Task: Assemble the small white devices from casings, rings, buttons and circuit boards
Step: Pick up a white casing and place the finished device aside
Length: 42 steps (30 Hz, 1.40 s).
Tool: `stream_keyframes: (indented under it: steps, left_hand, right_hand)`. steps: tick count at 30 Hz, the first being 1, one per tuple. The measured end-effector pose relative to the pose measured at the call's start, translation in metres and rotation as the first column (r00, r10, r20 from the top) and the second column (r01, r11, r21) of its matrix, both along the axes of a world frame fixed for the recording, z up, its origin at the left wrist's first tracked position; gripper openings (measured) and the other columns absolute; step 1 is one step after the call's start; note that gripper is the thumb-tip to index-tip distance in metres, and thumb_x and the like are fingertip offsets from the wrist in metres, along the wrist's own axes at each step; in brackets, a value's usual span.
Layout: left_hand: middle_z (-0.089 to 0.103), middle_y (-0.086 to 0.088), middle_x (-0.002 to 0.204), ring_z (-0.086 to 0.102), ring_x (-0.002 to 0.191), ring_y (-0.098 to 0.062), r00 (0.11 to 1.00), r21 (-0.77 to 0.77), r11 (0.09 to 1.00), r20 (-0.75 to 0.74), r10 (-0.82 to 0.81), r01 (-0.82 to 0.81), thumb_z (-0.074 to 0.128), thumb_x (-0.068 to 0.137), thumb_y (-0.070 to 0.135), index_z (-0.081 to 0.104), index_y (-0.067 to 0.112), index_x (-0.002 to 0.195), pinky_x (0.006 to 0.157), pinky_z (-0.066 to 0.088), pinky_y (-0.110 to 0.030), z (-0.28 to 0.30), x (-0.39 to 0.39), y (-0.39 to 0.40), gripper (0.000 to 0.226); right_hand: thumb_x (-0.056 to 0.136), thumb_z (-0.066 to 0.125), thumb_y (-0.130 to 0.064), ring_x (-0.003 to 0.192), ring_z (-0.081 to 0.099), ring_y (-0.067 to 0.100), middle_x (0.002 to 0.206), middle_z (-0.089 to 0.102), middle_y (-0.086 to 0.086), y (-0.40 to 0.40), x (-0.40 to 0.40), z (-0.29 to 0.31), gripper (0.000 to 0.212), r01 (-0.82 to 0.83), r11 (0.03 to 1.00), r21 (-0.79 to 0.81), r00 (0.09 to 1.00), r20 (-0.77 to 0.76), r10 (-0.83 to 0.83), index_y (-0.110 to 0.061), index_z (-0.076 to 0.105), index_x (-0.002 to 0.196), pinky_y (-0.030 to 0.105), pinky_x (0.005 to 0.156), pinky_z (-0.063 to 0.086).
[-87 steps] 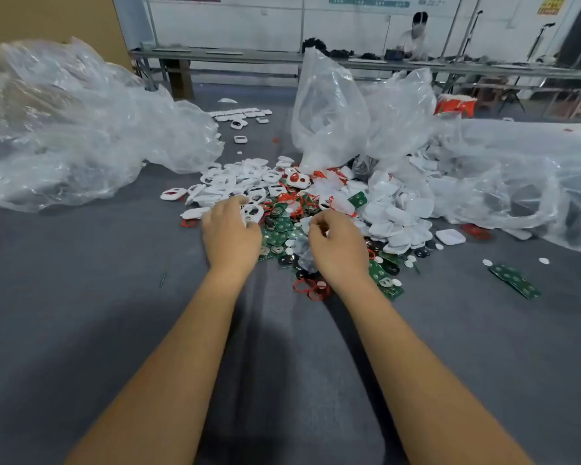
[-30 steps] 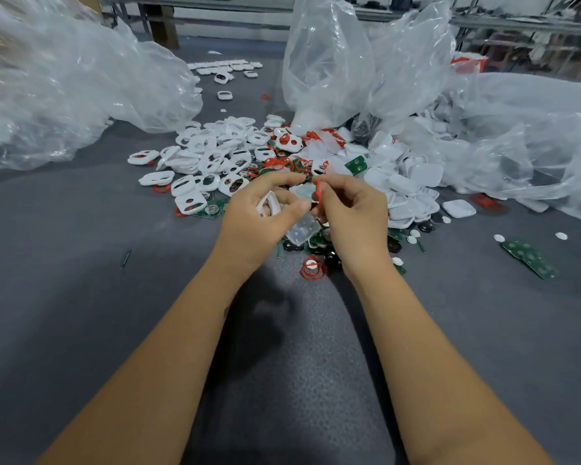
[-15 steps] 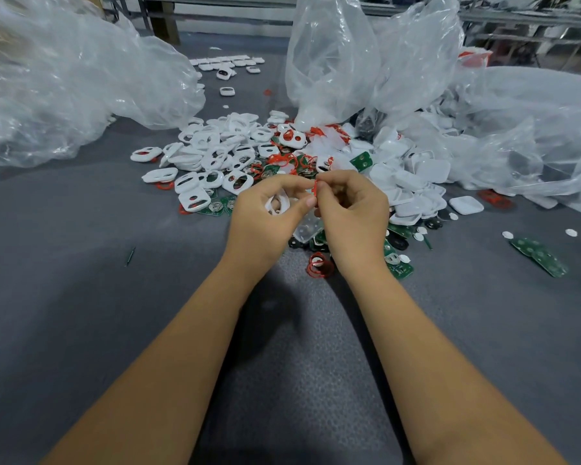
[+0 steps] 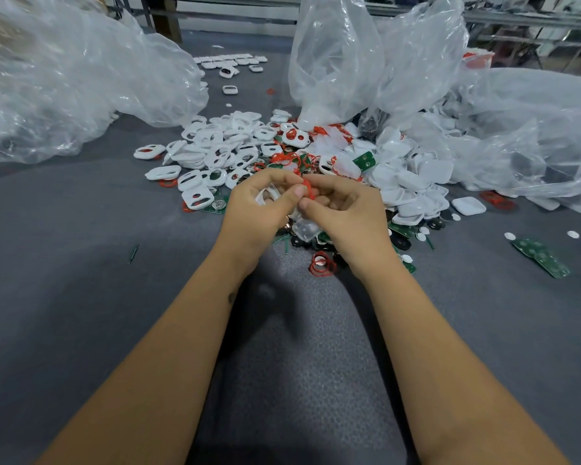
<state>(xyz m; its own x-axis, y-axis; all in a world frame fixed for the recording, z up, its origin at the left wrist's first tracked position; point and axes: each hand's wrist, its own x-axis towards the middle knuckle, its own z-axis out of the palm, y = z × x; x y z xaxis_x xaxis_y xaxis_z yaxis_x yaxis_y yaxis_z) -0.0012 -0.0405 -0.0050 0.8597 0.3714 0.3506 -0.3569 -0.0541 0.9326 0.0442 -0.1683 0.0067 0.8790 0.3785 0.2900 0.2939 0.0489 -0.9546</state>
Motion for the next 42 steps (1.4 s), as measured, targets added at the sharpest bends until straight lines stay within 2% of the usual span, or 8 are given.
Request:
stream_keyframes:
  steps: [6,14,18,22,27,34,37,42]
  left_hand:
    - [0.061,0.007,0.064,0.052,0.059,-0.008,0.994,-0.069,0.997,-0.101,-0.032,0.025,0.064,0.083,0.022,0.070,0.019,0.083,0.049,0.040,-0.015,0.000,0.000,0.000,0.007]
    - [0.063,-0.001,0.082,0.052,0.063,-0.004,0.977,0.065,0.990,-0.166,0.136,-0.127,0.060,0.090,0.006,0.067,0.023,0.083,0.056,0.041,-0.016,-0.002,0.003,0.004,0.019]
    - [0.062,-0.004,0.082,0.056,0.059,-0.006,0.964,-0.054,0.983,-0.213,0.158,-0.173,0.049,0.089,-0.001,0.063,0.020,0.090,0.045,0.043,-0.019,0.000,0.004,0.002,0.026]
    - [0.060,-0.005,0.083,0.062,0.067,-0.012,0.971,-0.118,0.981,-0.205,0.126,-0.152,0.034,0.096,-0.003,0.058,0.019,0.094,0.053,0.053,-0.021,-0.001,0.005,-0.001,0.032]
    - [0.065,0.003,0.080,0.058,0.063,-0.005,0.973,0.030,0.994,-0.205,0.108,-0.104,0.048,0.093,0.000,0.064,0.020,0.086,0.052,0.045,-0.017,-0.004,0.002,0.000,0.027]
    - [0.065,0.005,0.086,0.056,0.071,-0.002,0.978,0.193,0.980,-0.184,0.093,-0.057,0.059,0.090,0.004,0.066,0.027,0.079,0.061,0.042,-0.014,-0.004,-0.001,-0.003,0.026]
    - [0.066,0.005,0.084,0.056,0.066,0.001,0.978,0.188,0.981,-0.188,0.093,-0.057,0.057,0.090,0.003,0.065,0.026,0.078,0.058,0.042,-0.012,-0.004,-0.001,-0.003,0.028]
    - [0.067,0.004,0.081,0.056,0.061,-0.002,0.974,0.192,0.980,-0.211,0.083,-0.042,0.057,0.090,0.004,0.066,0.026,0.079,0.056,0.042,-0.012,-0.006,0.000,-0.002,0.026]
  right_hand:
    - [0.084,0.071,-0.002,0.060,0.063,0.009,0.071,0.072,0.002,-0.002,0.004,-0.004,0.014,-0.002,1.000,0.010,1.000,0.016,0.001,-0.014,0.075,0.088,0.022,0.060,0.052]
    - [0.091,0.063,-0.019,0.050,0.046,-0.002,0.061,0.060,-0.010,-0.017,0.015,0.007,0.017,0.151,0.962,-0.226,0.988,0.065,-0.139,-0.021,0.071,0.076,0.018,0.055,0.038]
    - [0.080,0.073,-0.023,0.053,0.049,-0.003,0.063,0.063,-0.009,-0.038,0.019,0.020,0.007,0.048,0.797,-0.602,0.981,0.180,0.077,-0.019,0.072,0.074,0.021,0.056,0.043]
    - [0.073,0.082,-0.018,0.055,0.053,-0.011,0.072,0.063,-0.014,-0.040,0.019,0.017,0.014,0.002,0.600,-0.800,0.967,0.154,0.203,-0.025,0.072,0.081,0.003,0.052,0.038]
    - [0.080,0.065,-0.003,0.056,0.053,-0.013,0.062,0.059,-0.019,-0.035,0.019,0.011,0.024,0.092,0.646,-0.758,0.956,0.248,0.155,-0.024,0.069,0.069,0.002,0.053,0.037]
    - [0.078,0.073,-0.005,0.056,0.051,-0.013,0.067,0.056,-0.016,-0.038,0.019,0.012,0.019,0.051,0.623,-0.780,0.952,0.226,0.204,-0.020,0.074,0.089,0.002,0.054,0.037]
    - [0.077,0.072,-0.003,0.064,0.056,-0.007,0.075,0.063,-0.012,-0.041,0.018,0.017,0.023,0.009,0.613,-0.790,0.950,0.197,0.241,-0.025,0.075,0.085,0.008,0.058,0.043]
    - [0.078,0.069,-0.002,0.074,0.067,0.025,0.082,0.068,0.002,-0.038,0.015,0.018,0.022,0.022,0.599,-0.800,0.948,0.207,0.242,-0.022,0.072,0.069,0.037,0.069,0.057]
